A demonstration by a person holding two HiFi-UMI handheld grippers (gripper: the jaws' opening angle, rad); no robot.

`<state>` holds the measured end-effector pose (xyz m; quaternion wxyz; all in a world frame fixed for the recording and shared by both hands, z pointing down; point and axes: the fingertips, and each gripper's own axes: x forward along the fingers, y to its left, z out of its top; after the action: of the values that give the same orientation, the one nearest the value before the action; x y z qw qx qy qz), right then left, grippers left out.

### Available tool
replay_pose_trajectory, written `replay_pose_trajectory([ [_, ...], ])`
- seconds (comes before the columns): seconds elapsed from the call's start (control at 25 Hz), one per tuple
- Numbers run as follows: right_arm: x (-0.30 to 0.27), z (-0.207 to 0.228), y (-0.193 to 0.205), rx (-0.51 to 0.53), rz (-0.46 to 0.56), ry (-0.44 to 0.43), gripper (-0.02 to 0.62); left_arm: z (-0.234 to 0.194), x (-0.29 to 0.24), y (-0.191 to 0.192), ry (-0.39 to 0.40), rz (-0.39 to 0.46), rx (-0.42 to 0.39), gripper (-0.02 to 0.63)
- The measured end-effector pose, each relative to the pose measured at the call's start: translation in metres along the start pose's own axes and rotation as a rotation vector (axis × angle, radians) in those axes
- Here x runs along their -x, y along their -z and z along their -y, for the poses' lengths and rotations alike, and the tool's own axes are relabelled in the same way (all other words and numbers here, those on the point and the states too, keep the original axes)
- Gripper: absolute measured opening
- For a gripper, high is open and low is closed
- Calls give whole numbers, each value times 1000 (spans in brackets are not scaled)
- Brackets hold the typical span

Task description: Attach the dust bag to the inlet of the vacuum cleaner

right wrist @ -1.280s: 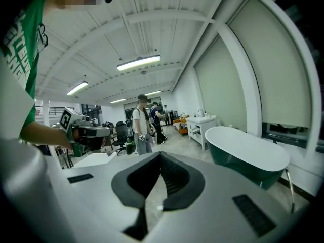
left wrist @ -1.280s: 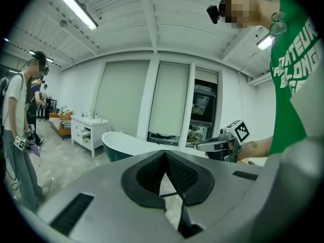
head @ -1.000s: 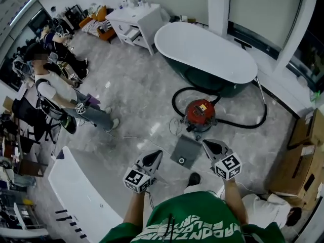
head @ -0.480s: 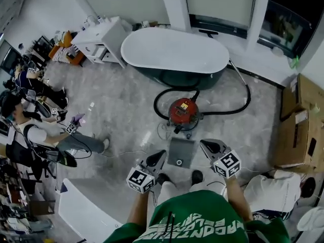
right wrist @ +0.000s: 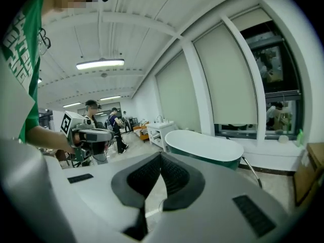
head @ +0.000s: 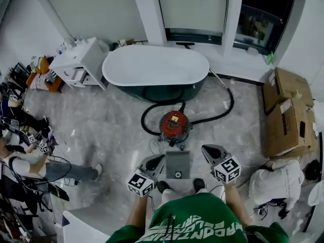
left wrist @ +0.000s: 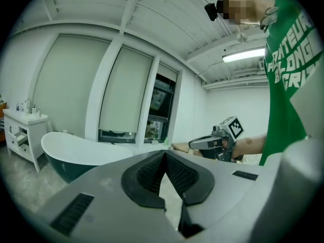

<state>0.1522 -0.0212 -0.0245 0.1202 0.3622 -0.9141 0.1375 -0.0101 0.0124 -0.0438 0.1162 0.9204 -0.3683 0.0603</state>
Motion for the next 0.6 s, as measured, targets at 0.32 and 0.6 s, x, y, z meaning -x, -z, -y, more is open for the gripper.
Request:
replay_pose_trajectory([
  [0.32, -63, -75, -14, 96, -63, -3, 9, -63, 45, 1, 67, 42, 15, -4],
  [0.6, -97, -106, -22, 128, -90, 4, 9, -96, 70, 7, 87, 67, 27, -5],
])
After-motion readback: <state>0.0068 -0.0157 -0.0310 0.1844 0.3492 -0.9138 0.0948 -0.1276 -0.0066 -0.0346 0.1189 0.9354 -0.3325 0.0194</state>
